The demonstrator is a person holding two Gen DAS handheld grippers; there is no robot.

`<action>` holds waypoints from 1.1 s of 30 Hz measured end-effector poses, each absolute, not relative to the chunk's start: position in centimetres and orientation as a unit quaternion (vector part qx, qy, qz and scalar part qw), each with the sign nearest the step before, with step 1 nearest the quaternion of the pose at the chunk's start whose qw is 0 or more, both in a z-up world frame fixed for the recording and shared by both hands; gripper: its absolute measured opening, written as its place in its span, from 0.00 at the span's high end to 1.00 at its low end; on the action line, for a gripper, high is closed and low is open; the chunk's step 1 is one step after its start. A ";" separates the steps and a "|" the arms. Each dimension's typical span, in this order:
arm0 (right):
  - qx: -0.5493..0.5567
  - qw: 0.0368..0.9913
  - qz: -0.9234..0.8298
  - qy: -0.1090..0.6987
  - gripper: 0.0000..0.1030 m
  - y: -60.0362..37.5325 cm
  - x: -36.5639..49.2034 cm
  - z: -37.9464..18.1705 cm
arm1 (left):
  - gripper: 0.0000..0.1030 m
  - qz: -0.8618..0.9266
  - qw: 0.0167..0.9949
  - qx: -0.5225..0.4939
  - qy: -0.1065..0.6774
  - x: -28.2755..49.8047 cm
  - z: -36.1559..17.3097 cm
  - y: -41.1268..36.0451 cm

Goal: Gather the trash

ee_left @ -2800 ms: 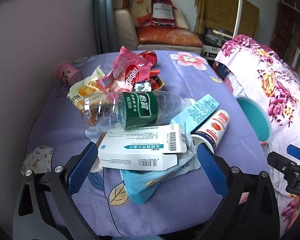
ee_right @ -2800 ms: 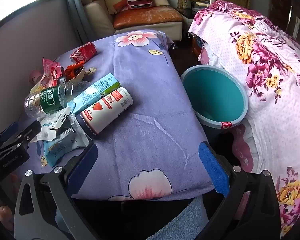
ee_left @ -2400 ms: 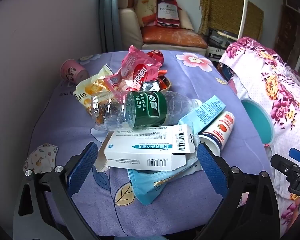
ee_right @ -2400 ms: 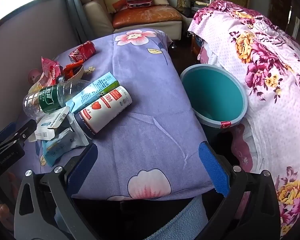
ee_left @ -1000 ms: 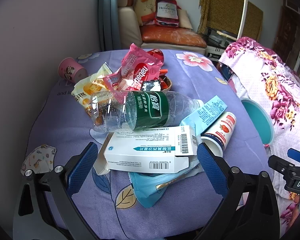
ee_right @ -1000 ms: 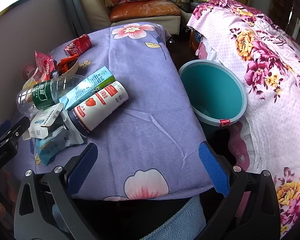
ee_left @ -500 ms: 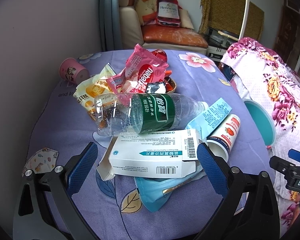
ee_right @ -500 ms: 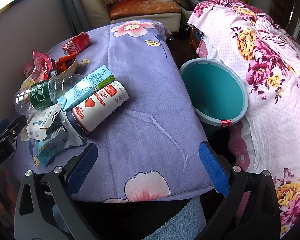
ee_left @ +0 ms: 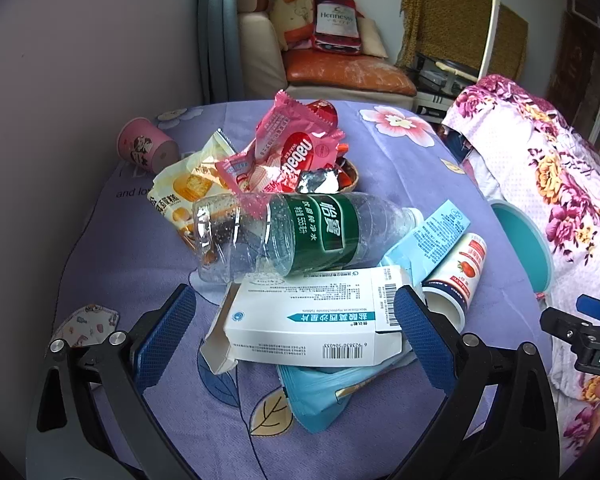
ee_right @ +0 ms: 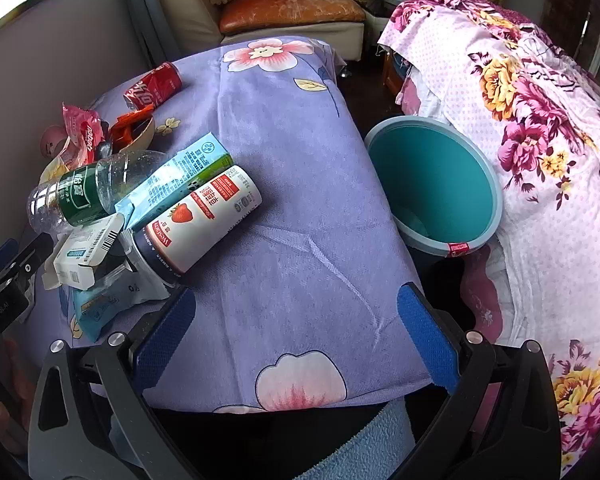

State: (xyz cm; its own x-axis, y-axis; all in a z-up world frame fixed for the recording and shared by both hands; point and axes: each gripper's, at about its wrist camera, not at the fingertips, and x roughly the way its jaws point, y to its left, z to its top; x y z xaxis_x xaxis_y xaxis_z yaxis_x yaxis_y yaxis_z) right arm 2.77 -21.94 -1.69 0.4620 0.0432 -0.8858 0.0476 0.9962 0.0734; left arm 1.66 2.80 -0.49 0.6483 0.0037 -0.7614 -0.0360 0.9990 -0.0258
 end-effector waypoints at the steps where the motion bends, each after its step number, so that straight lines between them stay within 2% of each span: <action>1: 0.042 0.855 -0.001 0.517 0.06 -21.9 2.9 -1.6 | 0.04 0.010 0.908 -0.018 0.418 1.9 -0.4 2.9; 11: 0.039 0.846 0.013 0.532 0.06 -20.8 5.3 -2.1 | 0.04 -0.001 0.912 -0.015 0.411 3.3 -0.6 4.2; 17: 0.099 0.835 0.041 0.540 0.06 -20.0 8.0 -2.8 | 0.04 0.003 0.911 -0.021 0.412 4.0 -0.9 6.2; 18: 0.106 0.835 0.043 0.538 0.07 -19.7 8.5 -2.9 | 0.04 0.004 0.911 -0.022 0.411 4.1 -0.9 6.5; 20: 0.117 0.831 0.050 0.542 0.21 -19.2 9.4 -3.4 | 0.04 0.004 0.912 -0.022 0.409 4.2 -0.8 6.9; 21: 0.133 0.821 0.056 0.552 0.33 -19.1 9.8 -3.9 | 0.04 0.004 0.913 -0.019 0.408 4.2 -0.8 7.1; 22: 0.154 0.809 0.066 0.563 0.38 -19.0 10.3 -4.5 | 0.04 0.003 0.913 -0.016 0.407 4.2 -0.8 7.1; 28: 0.183 0.786 0.090 0.584 0.38 -17.5 11.5 -6.4 | 0.04 -0.002 0.910 -0.004 0.414 4.4 -1.4 7.4; 31: 0.202 0.775 0.091 0.592 0.33 -17.5 12.0 -7.4 | 0.04 -0.008 0.909 0.015 0.417 4.6 -1.5 6.9; 33: 0.196 0.784 0.095 0.582 0.36 -17.5 12.1 -7.3 | 0.04 -0.019 0.907 0.028 0.419 4.4 -1.5 6.8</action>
